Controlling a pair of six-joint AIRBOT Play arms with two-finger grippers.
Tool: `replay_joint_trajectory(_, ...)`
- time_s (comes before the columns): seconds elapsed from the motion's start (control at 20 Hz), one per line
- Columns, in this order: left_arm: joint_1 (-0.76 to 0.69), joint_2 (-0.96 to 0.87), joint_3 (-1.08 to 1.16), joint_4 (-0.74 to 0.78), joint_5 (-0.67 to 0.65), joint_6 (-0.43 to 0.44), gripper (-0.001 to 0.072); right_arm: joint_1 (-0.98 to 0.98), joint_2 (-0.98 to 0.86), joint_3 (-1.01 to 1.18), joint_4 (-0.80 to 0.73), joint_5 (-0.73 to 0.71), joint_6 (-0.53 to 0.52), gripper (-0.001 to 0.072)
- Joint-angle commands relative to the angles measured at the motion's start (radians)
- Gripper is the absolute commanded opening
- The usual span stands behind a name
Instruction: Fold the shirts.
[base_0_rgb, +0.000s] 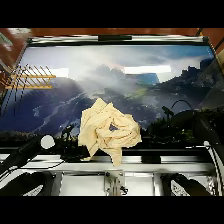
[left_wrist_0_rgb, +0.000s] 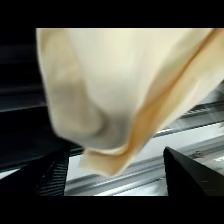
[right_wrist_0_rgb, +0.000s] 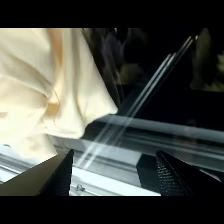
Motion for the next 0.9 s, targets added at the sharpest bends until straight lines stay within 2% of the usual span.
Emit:
replay_joint_trajectory(0.0,-0.029,-0.089,-0.008,-0.011,0.099,-0.006,0.0571,0.084,-0.012,-0.030,0.027,0.114,0.002,0.0618)
replay_joint_trajectory(0.1,-0.029,-0.100,-0.006,-0.011,0.107,-0.011,0.0395,0.134,-0.051,-0.029,0.029,0.145,0.020,0.0618)
replay_joint_trajectory(0.2,-0.029,-0.095,0.003,-0.011,0.097,0.021,0.0082,0.177,-0.097,-0.029,0.052,0.180,0.020,0.0618)
replay_joint_trajectory(0.25,-0.029,-0.091,0.017,-0.010,0.092,0.051,0.0034,0.196,-0.108,-0.029,0.065,0.208,0.020,0.0618)
replay_joint_trajectory(0.4,-0.029,-0.063,0.090,0.063,0.090,0.055,0.0033,0.253,-0.118,-0.029,0.111,0.322,0.043,0.0618)
replay_joint_trajectory(0.5,-0.028,-0.041,0.163,0.130,0.081,0.051,0.0033,0.293,-0.135,-0.029,0.114,0.349,0.109,0.0614)
replay_joint_trajectory(0.55,-0.024,-0.039,0.203,0.158,0.067,0.051,0.0033,0.316,-0.147,-0.029,0.114,0.349,0.116,0.0574)
replay_joint_trajectory(0.6,-0.014,-0.039,0.241,0.180,0.055,0.052,0.0033,0.336,-0.154,-0.029,0.109,0.342,0.115,0.0291)
replay_joint_trajectory(0.65,0.003,-0.039,0.286,0.210,0.041,0.052,0.0032,0.344,-0.151,-0.027,0.105,0.328,0.121,0.0065)
replay_joint_trajectory(0.75,0.054,-0.035,0.399,0.304,0.011,0.053,0.0033,0.330,-0.113,0.018,0.049,0.273,0.108,0.0059)
replay_joint_trajectory(0.85,0.120,-0.035,0.572,0.427,-0.064,0.068,0.0032,0.299,-0.024,0.129,-0.103,0.206,0.095,0.0059)
